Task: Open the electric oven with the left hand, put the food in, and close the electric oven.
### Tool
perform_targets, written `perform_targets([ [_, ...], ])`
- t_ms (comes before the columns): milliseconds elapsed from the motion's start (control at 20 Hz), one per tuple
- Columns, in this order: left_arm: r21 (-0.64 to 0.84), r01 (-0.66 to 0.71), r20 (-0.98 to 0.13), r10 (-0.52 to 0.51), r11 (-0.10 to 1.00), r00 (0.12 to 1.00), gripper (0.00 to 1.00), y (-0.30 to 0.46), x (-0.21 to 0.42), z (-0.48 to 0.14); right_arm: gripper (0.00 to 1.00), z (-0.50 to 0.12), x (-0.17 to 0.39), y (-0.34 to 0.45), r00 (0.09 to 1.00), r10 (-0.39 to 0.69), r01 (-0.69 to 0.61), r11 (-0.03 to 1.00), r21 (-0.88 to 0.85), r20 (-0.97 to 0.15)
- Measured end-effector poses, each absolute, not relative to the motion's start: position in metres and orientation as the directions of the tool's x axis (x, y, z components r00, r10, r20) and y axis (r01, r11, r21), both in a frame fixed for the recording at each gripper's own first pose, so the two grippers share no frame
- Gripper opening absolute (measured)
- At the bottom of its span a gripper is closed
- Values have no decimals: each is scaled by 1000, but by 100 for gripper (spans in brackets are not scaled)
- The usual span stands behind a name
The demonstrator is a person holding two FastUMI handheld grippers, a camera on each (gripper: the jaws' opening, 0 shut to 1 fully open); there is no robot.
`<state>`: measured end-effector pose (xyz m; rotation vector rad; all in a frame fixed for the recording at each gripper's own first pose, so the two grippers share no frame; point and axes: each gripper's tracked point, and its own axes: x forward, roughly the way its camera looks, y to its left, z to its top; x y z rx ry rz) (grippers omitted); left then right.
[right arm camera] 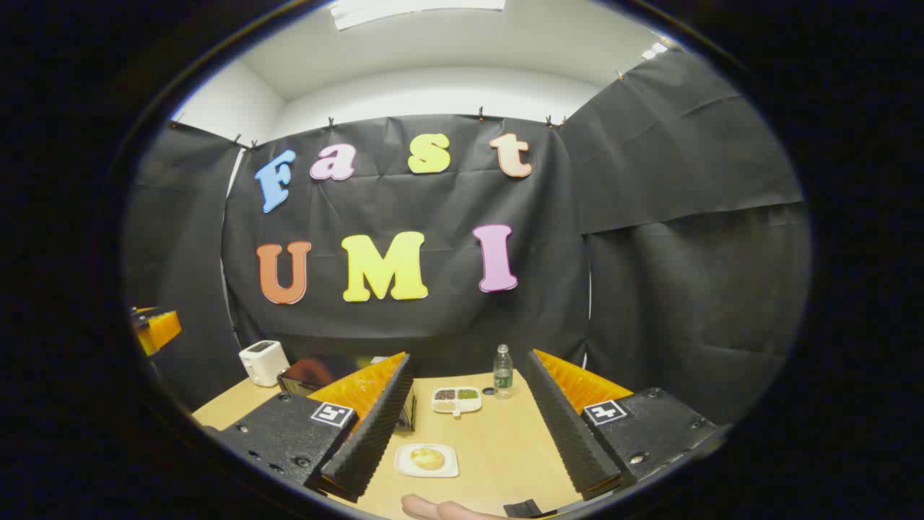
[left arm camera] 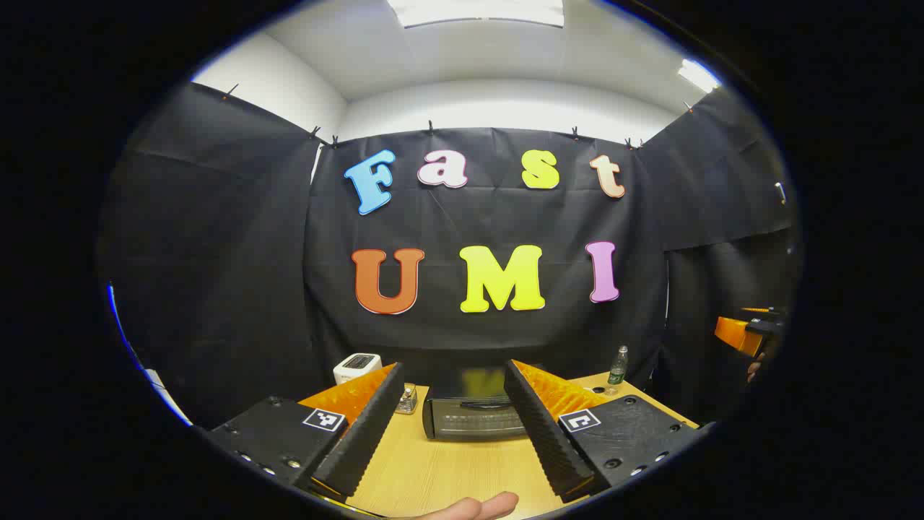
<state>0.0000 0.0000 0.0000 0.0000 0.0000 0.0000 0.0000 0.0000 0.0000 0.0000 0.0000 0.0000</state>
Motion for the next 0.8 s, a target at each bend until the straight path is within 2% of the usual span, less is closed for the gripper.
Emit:
perform_targets([
  [50, -6, 2, -4, -2, 1000, 1000, 92, -1, 0, -1, 100, 2, -1, -2, 1000, -4, 4, 1000, -2, 7],
  [100, -13, 3, -8, -3, 1000, 1000, 92, -1, 1, -2, 94, 4, -2, -4, 1000, -8, 8, 1000, -9, 12],
  [350, -20, 13, -15, -13, 1000, 1000, 92, -4, 3, -5, 95, 3, -4, 0, 1000, 9, -9, 1000, -26, 20],
  [400, -19, 13, -9, -13, 1000, 1000, 92, -3, 4, -6, 100, 3, -4, 3, 1000, 18, -17, 999, -28, 22],
  [600, 2, 11, 4, -11, 1000, 1000, 92, -4, 8, -5, 100, -1, -2, 10, 999, 43, -43, 999, -26, 19],
  [650, 6, 13, 5, -13, 1000, 1000, 92, -5, 10, -5, 95, -1, -1, 10, 999, 46, -46, 999, -24, 22],
  [700, 7, 17, 6, -17, 1000, 1000, 92, -5, 13, -4, 100, 0, 1, 11, 998, 49, -49, 999, -22, 24],
  [800, 0, 20, 6, -20, 1000, 1000, 92, -7, 23, -7, 100, 0, 5, 10, 998, 51, -50, 998, -23, 29],
])
